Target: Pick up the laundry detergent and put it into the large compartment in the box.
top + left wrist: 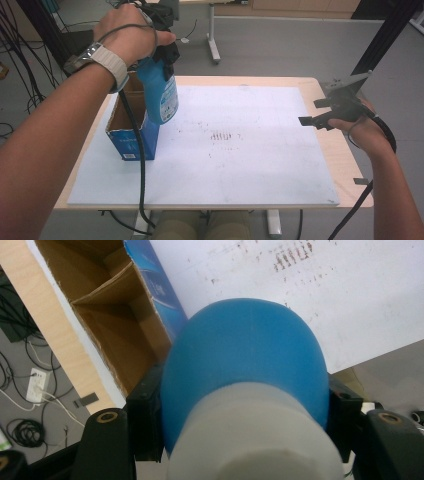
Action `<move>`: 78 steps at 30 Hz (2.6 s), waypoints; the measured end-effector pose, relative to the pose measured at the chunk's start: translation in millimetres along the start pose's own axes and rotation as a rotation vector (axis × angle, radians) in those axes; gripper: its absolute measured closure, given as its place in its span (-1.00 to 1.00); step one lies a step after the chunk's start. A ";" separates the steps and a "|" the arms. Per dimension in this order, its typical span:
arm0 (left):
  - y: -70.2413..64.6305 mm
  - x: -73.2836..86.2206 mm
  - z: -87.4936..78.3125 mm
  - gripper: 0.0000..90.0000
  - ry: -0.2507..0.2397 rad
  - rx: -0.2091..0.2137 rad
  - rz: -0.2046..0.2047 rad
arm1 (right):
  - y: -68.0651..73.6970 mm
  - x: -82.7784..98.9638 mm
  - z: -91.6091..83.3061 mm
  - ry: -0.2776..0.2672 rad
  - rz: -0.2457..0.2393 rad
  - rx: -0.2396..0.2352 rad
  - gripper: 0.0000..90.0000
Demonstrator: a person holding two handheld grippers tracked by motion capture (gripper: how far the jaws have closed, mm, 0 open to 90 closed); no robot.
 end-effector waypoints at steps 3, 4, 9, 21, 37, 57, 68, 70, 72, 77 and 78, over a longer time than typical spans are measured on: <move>3.6 -0.9 -0.7 -0.17 -0.003 -0.001 -0.015 | -0.9 0.1 1.1 -0.001 0.000 -0.002 -0.75; 4.0 -1.3 -1.0 -0.17 -0.002 -0.004 -0.015 | -1.1 0.1 1.5 -0.002 0.002 -0.002 -0.75; 11.2 -3.4 -4.5 -0.17 -0.003 -0.005 -0.030 | -2.3 0.6 4.0 -0.005 0.005 -0.004 -0.76; 24.5 -3.7 -13.8 -0.17 -0.017 -0.004 -0.074 | -4.4 -0.6 6.2 -0.013 0.001 -0.010 -0.76; 33.9 0.9 -23.4 -0.17 -0.029 -0.010 -0.124 | -2.7 -1.2 8.6 -0.020 -0.005 -0.013 -0.76; 57.1 -0.1 -27.6 -0.17 -0.047 -0.015 -0.212 | -4.3 1.7 9.2 -0.022 0.001 -0.012 -0.76; 70.8 -2.1 -24.9 -0.17 -0.045 -0.015 -0.243 | -4.7 3.1 8.8 -0.014 0.008 -0.010 -0.76; 73.5 -2.5 -24.8 -0.17 -0.045 -0.013 -0.251 | -4.8 2.7 9.2 -0.014 0.009 -0.010 -0.76; 75.9 -2.9 -24.1 -0.17 -0.045 -0.013 -0.255 | -4.9 2.1 10.5 -0.012 0.007 -0.012 -0.76; 80.7 -4.0 -21.4 -0.17 -0.048 -0.024 -0.267 | -4.7 1.0 13.3 -0.011 0.007 -0.015 -0.76; 81.4 -4.0 -20.6 -0.17 -0.051 -0.026 -0.270 | -4.8 0.8 13.6 -0.011 0.007 -0.017 -0.76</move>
Point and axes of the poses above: each handheld gripper's, and its own axes: z roughly forward along the jaws, x roughly out of its underside, y roughly to its left, the point moved 3 cm from there along z, roughly forward along the jaws, and after that the axes turned 15 degrees about -z, right-handed, at the moved point
